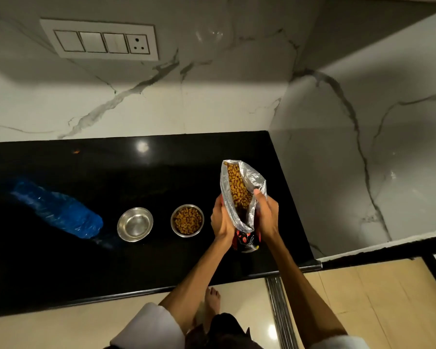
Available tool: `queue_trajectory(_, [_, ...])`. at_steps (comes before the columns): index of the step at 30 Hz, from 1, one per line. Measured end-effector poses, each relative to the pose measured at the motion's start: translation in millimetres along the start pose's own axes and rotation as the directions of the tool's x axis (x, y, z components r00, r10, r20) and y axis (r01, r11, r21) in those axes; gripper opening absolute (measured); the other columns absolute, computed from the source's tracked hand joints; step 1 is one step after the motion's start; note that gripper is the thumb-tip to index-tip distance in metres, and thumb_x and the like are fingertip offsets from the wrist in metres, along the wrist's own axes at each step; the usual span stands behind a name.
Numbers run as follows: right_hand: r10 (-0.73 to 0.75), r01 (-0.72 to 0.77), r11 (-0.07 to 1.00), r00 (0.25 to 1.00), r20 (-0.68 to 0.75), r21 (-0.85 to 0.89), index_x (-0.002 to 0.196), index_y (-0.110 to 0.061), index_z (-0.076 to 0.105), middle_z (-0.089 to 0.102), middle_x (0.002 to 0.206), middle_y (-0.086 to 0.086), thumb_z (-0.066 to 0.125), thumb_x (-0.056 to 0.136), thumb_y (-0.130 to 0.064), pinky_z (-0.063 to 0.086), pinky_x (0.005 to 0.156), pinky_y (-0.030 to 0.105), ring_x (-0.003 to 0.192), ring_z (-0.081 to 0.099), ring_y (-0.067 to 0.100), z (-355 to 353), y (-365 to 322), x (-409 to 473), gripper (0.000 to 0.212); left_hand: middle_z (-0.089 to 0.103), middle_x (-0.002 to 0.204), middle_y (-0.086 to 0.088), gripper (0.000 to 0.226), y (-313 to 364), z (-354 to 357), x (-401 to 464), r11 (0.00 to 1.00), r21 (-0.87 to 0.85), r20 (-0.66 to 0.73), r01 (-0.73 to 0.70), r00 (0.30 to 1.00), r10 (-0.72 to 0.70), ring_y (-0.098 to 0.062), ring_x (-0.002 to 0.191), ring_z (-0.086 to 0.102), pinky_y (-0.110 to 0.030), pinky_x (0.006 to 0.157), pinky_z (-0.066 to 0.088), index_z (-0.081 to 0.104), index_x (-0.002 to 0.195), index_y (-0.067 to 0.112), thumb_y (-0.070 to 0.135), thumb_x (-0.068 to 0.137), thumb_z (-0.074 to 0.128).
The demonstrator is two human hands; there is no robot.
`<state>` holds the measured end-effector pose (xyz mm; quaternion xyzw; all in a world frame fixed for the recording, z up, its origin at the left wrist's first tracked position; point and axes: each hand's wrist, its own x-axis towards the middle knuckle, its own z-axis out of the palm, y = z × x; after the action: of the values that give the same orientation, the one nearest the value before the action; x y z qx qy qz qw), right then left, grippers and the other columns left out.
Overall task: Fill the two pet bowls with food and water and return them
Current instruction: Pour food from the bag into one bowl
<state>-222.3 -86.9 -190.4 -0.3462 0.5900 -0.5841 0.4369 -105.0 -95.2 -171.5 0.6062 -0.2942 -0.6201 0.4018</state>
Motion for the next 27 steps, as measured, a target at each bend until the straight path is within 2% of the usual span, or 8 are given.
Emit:
queue_trajectory(2, [0.005, -0.006, 0.998, 1.0, 0.014, 0.062, 0.123, -0.012, 0.072, 0.076, 0.117, 0.013, 0.058, 0.103, -0.035, 0.063, 0.087, 0.036, 0.111, 0.073, 0.03, -2.4, -0.2, 3.9, 0.033, 0.07, 0.124, -0.003, 0.068, 4.1, 1.8, 4.6, 0.999, 0.035, 0.008, -0.038, 0.999, 0.038, -0.024, 0.119, 0.065, -0.046, 0.103, 0.053, 0.063, 0.136, 0.022, 0.063, 0.086, 0.041])
queue_trajectory(6, [0.017, -0.021, 0.99, 0.999, 0.03, 0.14, 0.12, -0.006, 0.072, 0.076, 0.114, 0.017, 0.062, 0.101, -0.028, 0.061, 0.081, 0.032, 0.106, 0.074, 0.032, -8.2, 2.9, 13.2, 0.031, 0.072, 0.116, -0.005, 0.033, 8.9, 6.0, 15.4, 0.993, -0.114, 0.046, 0.037, 0.998, -0.032, -0.021, 0.112, 0.068, -0.045, 0.102, 0.056, 0.069, 0.124, 0.018, 0.039, 0.105, 0.052])
queue_trajectory(9, [0.003, -0.005, 0.997, 1.0, 0.028, 0.076, 0.112, -0.018, 0.077, 0.078, 0.112, 0.009, 0.063, 0.097, -0.026, 0.06, 0.081, 0.029, 0.104, 0.074, 0.022, -12.3, 7.9, 15.1, 0.022, 0.073, 0.114, -0.006, 0.028, 4.8, 1.2, 23.6, 0.997, -0.079, 0.048, -0.026, 0.998, 0.03, -0.005, 0.092, 0.073, -0.017, 0.071, 0.059, 0.07, 0.125, 0.013, 0.026, 0.107, 0.052])
queue_trajectory(11, [0.013, -0.015, 0.999, 0.999, 0.032, 0.049, 0.106, -0.019, 0.076, 0.078, 0.107, 0.005, 0.065, 0.091, -0.032, 0.059, 0.079, 0.027, 0.099, 0.074, 0.017, -14.7, 12.1, 14.6, 0.023, 0.074, 0.105, -0.004, 0.024, 2.4, -3.9, 28.4, 0.997, -0.078, 0.074, -0.001, 0.997, 0.007, -0.005, 0.084, 0.074, -0.014, 0.063, 0.056, 0.071, 0.118, 0.013, 0.019, 0.108, 0.05])
queue_trajectory(17, [0.003, -0.005, 0.999, 0.999, 0.054, 0.036, 0.107, -0.017, 0.074, 0.078, 0.105, -0.001, 0.057, 0.092, -0.025, 0.058, 0.078, 0.022, 0.098, 0.073, 0.01, -23.6, 18.3, 22.5, 0.024, 0.07, 0.128, -0.006, 0.052, 0.8, -12.8, 37.2, 0.985, 0.081, 0.165, -0.154, 0.977, 0.139, -0.02, 0.119, 0.066, -0.039, 0.096, 0.055, 0.065, 0.135, 0.017, 0.047, 0.099, 0.042])
queue_trajectory(22, [0.018, -0.019, 1.0, 0.997, 0.073, 0.017, 0.11, -0.007, 0.071, 0.077, 0.107, -0.004, 0.049, 0.094, -0.021, 0.056, 0.078, 0.016, 0.1, 0.071, 0.006, -24.0, 19.4, 21.4, 0.031, 0.073, 0.122, 0.001, 0.037, -6.5, -12.7, 44.2, 0.992, 0.067, 0.142, -0.103, 0.986, 0.093, -0.014, 0.113, 0.068, -0.014, 0.072, 0.056, 0.067, 0.132, 0.022, 0.039, 0.107, 0.046])
queue_trajectory(25, [0.005, -0.005, 1.0, 0.997, 0.075, 0.004, 0.096, -0.008, 0.069, 0.076, 0.092, -0.007, 0.052, 0.088, -0.029, 0.054, 0.073, 0.014, 0.088, 0.069, 0.002, -23.7, 14.8, 18.9, 0.029, 0.074, 0.121, -0.001, 0.036, -7.7, -13.8, 45.4, 0.996, 0.052, 0.146, -0.077, 0.987, 0.069, -0.014, 0.11, 0.069, -0.014, 0.07, 0.056, 0.068, 0.131, 0.021, 0.037, 0.107, 0.047])
queue_trajectory(27, [0.001, -0.002, 1.0, 0.999, 0.047, 0.028, 0.077, -0.017, 0.063, 0.068, 0.075, -0.011, 0.055, 0.078, -0.038, 0.05, 0.065, 0.016, 0.074, 0.062, 0.0, -25.4, 11.9, 17.3, 0.023, 0.074, 0.121, -0.002, 0.036, -10.0, -14.3, 46.9, 0.995, 0.033, 0.156, -0.097, 0.984, 0.091, -0.017, 0.113, 0.069, -0.022, 0.079, 0.058, 0.068, 0.129, 0.02, 0.036, 0.107, 0.046])
